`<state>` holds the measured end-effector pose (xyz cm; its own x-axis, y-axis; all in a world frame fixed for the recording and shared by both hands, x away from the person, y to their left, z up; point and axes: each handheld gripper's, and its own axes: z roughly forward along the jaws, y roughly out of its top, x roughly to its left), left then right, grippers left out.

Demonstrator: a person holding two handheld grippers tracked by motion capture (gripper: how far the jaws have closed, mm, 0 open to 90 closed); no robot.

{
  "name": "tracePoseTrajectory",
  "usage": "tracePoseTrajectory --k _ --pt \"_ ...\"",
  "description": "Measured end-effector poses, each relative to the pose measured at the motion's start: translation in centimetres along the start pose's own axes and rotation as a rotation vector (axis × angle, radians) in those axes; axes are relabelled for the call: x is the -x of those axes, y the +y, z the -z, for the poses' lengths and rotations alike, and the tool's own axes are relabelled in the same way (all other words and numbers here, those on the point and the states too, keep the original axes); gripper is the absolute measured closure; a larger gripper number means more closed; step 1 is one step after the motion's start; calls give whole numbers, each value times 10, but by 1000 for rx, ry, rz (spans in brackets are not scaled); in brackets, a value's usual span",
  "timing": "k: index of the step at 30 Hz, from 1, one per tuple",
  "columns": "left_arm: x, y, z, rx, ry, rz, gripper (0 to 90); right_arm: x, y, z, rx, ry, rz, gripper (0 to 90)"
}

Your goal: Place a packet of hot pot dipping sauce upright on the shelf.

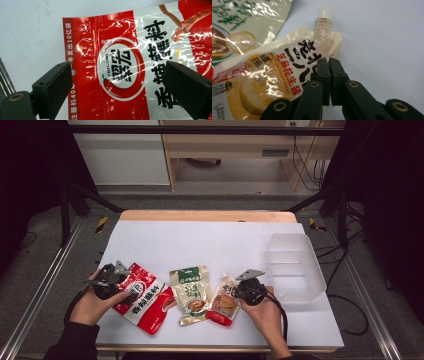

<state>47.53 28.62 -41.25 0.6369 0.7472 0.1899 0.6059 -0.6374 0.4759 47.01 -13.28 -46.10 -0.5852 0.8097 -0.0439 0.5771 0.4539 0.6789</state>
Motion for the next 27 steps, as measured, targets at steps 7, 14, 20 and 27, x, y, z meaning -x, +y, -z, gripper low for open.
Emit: tracePoseTrajectory --k 7,14,20,27 --pt "-1 3 5 6 -17 -8 101 -5 18 40 119 58 65 897" --pt "-3 7 13 6 -32 -14 116 -18 40 79 201 134 144 900" --pt "-3 16 21 1 -47 -42 131 -21 65 89 213 116 238 900" --pt "0 37 34 19 -73 -103 164 -7 93 75 241 158 225 900"
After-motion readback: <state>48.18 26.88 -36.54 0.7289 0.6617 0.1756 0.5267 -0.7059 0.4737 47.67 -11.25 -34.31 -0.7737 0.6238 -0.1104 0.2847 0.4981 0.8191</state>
